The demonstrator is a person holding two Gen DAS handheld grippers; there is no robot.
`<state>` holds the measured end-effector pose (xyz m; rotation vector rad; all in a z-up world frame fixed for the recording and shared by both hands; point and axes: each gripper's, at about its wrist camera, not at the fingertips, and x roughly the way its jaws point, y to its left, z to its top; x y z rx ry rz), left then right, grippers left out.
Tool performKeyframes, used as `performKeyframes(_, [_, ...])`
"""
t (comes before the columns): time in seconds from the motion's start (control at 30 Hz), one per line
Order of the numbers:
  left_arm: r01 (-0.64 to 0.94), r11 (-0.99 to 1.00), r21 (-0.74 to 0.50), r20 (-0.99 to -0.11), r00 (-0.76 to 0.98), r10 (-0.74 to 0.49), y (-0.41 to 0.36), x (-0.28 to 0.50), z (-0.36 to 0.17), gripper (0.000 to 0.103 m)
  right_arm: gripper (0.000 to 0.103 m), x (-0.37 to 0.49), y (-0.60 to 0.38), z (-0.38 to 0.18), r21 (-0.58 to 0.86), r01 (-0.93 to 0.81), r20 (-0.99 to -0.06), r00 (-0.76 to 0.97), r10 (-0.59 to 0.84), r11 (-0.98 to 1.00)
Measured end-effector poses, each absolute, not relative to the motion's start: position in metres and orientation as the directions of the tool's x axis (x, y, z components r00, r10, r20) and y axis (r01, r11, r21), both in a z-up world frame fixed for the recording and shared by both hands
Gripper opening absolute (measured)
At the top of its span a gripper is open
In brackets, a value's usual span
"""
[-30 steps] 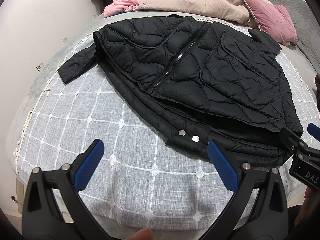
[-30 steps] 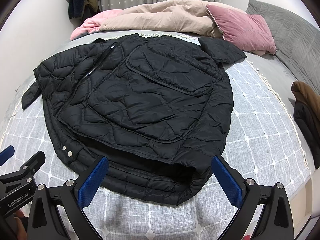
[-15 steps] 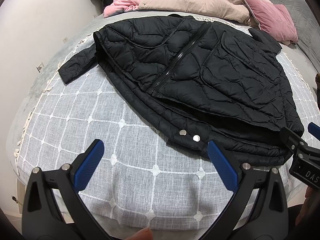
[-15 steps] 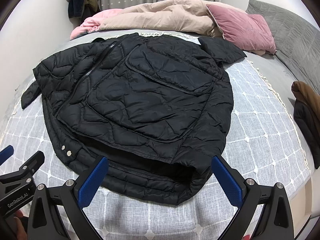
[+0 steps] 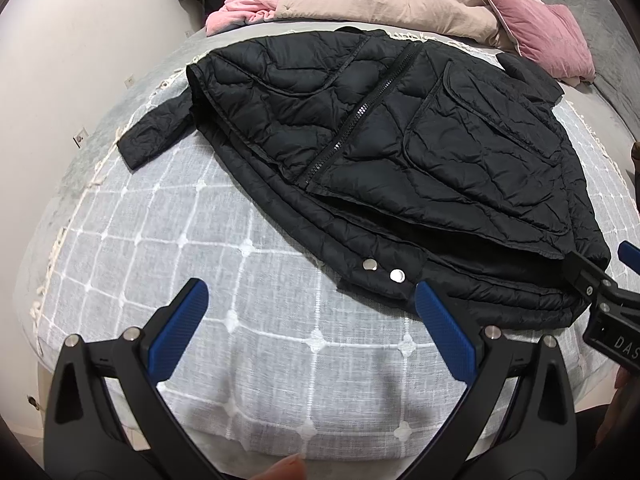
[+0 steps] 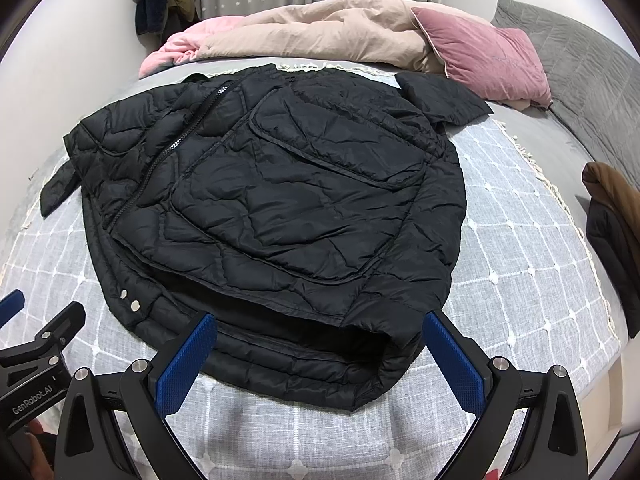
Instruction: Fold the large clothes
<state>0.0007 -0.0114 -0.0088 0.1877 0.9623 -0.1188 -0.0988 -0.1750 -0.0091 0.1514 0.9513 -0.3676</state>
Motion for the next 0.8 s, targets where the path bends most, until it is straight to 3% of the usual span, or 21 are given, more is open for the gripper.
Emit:
performKeyframes(0.2, [0.146,0.987,0.073,-0.803,0.595,-0.029,0.017,0.019,0.009,0.103,0.103,-0.101,-0.205,-0.007,0.063,0.398,-0.828,0.533,-0.175,0.915])
performKeyframes(0.5, [0.104,0.976,0.193,-0.804,0.586,0.097,0.025,0.073,-0.004,0.103,0.103,-0.112,-0.289,-0.036,0.223,0.561,-0.882,0.465,-0.081,0.797])
performKeyframes(0.67, [0.111,0.981,0.161,-0.789,0.611,0.060,0.025,0.111,-0.023,0.103,0.103,-0.110,-0.306,-0.059,0.229,0.573,-0.897,0.439,-0.059,0.787])
performKeyframes(0.8, [0.121,0.990,0.069,-0.789,0.614,-0.020,0.039,0.132,-0.039,0.103,0.103,-0.109,-0.315,-0.077,0.342,0.553,-0.885,0.461,0.063,0.759])
